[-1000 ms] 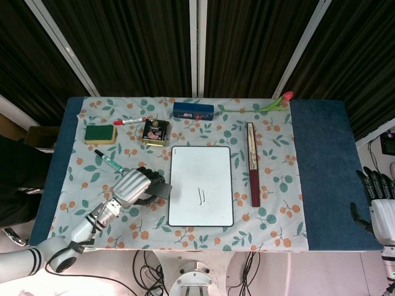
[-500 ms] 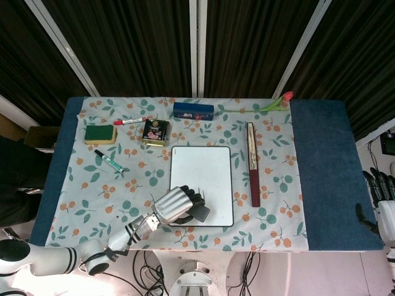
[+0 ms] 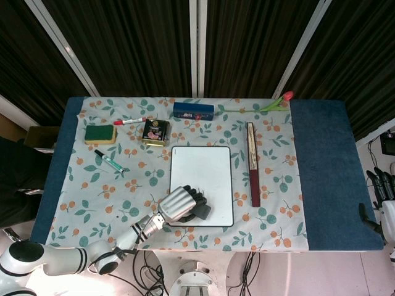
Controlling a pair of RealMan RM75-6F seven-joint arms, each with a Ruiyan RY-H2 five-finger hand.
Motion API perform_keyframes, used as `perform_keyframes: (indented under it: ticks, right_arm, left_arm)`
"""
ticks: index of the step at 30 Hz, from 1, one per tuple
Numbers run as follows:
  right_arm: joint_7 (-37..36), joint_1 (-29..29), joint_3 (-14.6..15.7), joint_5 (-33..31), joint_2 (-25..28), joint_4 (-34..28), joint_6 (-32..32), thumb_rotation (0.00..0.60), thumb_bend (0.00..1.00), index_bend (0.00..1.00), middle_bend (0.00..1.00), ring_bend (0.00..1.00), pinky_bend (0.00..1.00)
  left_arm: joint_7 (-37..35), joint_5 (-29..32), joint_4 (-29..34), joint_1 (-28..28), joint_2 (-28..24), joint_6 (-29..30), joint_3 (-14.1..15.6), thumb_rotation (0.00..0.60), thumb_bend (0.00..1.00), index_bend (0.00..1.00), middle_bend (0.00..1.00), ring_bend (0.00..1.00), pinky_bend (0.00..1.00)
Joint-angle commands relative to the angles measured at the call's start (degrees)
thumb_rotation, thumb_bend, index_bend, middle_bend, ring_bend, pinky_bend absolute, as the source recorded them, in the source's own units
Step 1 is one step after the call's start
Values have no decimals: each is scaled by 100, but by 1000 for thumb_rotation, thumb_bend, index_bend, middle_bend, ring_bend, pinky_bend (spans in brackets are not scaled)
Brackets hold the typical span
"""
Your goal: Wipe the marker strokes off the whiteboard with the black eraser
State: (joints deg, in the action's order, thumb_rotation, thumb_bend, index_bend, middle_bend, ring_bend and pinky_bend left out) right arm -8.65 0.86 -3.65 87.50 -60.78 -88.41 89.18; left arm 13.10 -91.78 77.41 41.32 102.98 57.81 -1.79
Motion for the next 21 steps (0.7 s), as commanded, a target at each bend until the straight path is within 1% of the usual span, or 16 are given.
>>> perform_keyframes:
  ticks: [1,7,21]
  right_arm:
    - [3,-1,4,-1,-2,3,-6,600,377,0,0,0,0]
    - [-4,-9,-4,-23,1,3,-7,600,377,0,0,0,0]
    - [-20,-11,-40,-84,33,5,-23,600,377,0,0,0,0]
  left_arm:
    - [1,31,-96,30,52,-12,-28,600,394,579,628,487,475]
    - [-3,91,-386,145,185,-51,-154,600,408,594,640,499,476]
    - [-147,508,-1199,452,526,-366,-491,600,413,596,642,500,476]
